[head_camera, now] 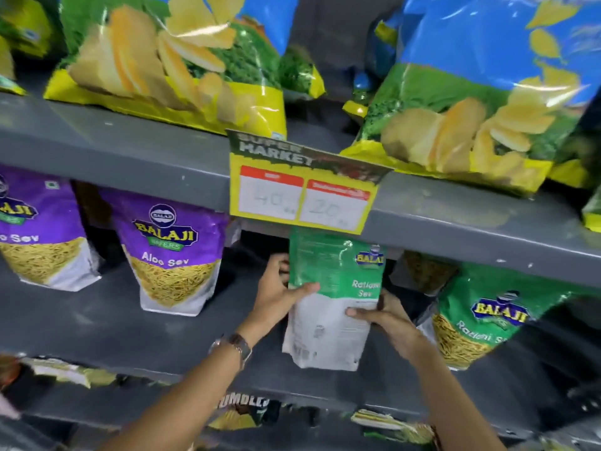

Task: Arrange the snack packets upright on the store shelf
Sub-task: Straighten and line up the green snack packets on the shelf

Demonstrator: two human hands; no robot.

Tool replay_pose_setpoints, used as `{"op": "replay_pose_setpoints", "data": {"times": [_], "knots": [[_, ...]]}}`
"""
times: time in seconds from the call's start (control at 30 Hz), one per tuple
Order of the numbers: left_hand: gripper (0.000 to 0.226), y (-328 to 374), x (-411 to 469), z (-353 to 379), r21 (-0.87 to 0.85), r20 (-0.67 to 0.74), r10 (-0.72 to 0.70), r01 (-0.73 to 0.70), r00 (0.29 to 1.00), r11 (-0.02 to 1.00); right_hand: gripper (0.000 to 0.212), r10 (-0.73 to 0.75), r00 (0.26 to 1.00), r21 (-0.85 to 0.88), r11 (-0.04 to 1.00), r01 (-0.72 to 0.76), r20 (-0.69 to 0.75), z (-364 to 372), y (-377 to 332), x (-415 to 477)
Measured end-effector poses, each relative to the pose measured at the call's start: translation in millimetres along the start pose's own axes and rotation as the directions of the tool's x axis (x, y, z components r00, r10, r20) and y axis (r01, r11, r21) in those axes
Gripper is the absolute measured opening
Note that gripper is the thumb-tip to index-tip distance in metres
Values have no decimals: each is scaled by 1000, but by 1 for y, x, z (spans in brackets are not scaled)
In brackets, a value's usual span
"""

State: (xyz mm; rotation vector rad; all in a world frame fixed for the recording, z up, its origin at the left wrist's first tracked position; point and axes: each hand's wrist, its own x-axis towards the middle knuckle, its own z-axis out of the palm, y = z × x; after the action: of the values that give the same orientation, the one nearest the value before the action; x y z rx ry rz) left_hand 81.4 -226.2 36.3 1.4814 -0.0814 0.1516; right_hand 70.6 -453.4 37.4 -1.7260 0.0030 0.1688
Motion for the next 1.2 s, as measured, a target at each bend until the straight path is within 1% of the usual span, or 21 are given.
{"op": "replay_pose_setpoints", "data": {"times": [0.03,0.13,0.17,0.23,0.3,0.37,0.4,0.47,0.5,0.53,0.6,0.63,0.67,0.73,0.83,0.9,0.97,1.03,1.1,1.17,1.2], "knots": [[58,5,6,5,56,37,37,-39,999,998,65,-21,998,1,1000,21,-60,-4,0,0],[60,8,17,17,180,106,102,-120,989,976,63,-57,978,11,998,61,-201,-9,4,3],[59,5,18,20,203,117,107,-129,987,971,63,-67,974,11,997,71,-215,-10,7,2],[58,-4,17,25,215,112,104,-126,988,968,63,-65,978,25,997,71,-199,-13,8,-1],[63,-10,13,27,180,67,104,-114,992,977,59,-71,985,44,996,79,-155,-21,2,-4],[72,-13,4,29,106,-16,124,-122,992,987,49,-156,981,98,981,168,-117,-28,-13,-5],[75,-16,-4,31,106,-86,151,-141,985,984,49,-190,973,153,966,209,-130,-30,-21,-5],[70,-23,-27,37,201,-208,215,-173,954,964,62,-186,968,281,932,228,-169,-34,-34,0],[66,-26,-41,43,237,-208,223,-172,952,956,69,-181,968,299,927,226,-172,-33,-39,1],[63,-29,-54,49,246,-156,209,-167,965,955,68,-182,968,281,933,225,-171,-31,-41,2],[64,-32,-73,64,277,17,172,-170,985,946,49,-188,960,226,946,233,-206,-26,-43,3],[71,-33,-78,71,310,84,166,-184,983,933,43,-201,950,198,948,251,-239,-22,-44,0],[79,-34,-82,77,337,124,165,-198,978,920,41,-224,937,171,946,275,-268,-19,-45,-4],[98,-36,-85,86,358,155,159,-206,975,911,41,-262,916,143,938,316,-302,-14,-43,-13],[121,-42,-83,93,398,216,122,-201,969,895,42,-297,910,164,921,352,-289,-6,-40,-33],[130,-44,-75,94,458,220,69,-166,973,873,37,-305,918,185,916,356,-254,1,-37,-50],[136,-44,-62,91,483,192,28,-119,981,868,31,-318,923,149,924,353,-216,6,-33,-64],[130,-41,-48,85,475,131,28,-87,991,876,30,-308,938,119,937,328,-161,6,-32,-72],[111,-38,-35,75,476,51,53,-70,997,877,33,-289,946,119,944,307,-146,1,-35,-69],[97,-35,-25,65,478,53,37,-58,998,876,33,-295,925,80,944,321,-240,-8,-37,-57],[93,-34,-20,60,462,83,22,-58,996,885,39,-293,906,47,946,321,-304,-13,-37,-48]]}}
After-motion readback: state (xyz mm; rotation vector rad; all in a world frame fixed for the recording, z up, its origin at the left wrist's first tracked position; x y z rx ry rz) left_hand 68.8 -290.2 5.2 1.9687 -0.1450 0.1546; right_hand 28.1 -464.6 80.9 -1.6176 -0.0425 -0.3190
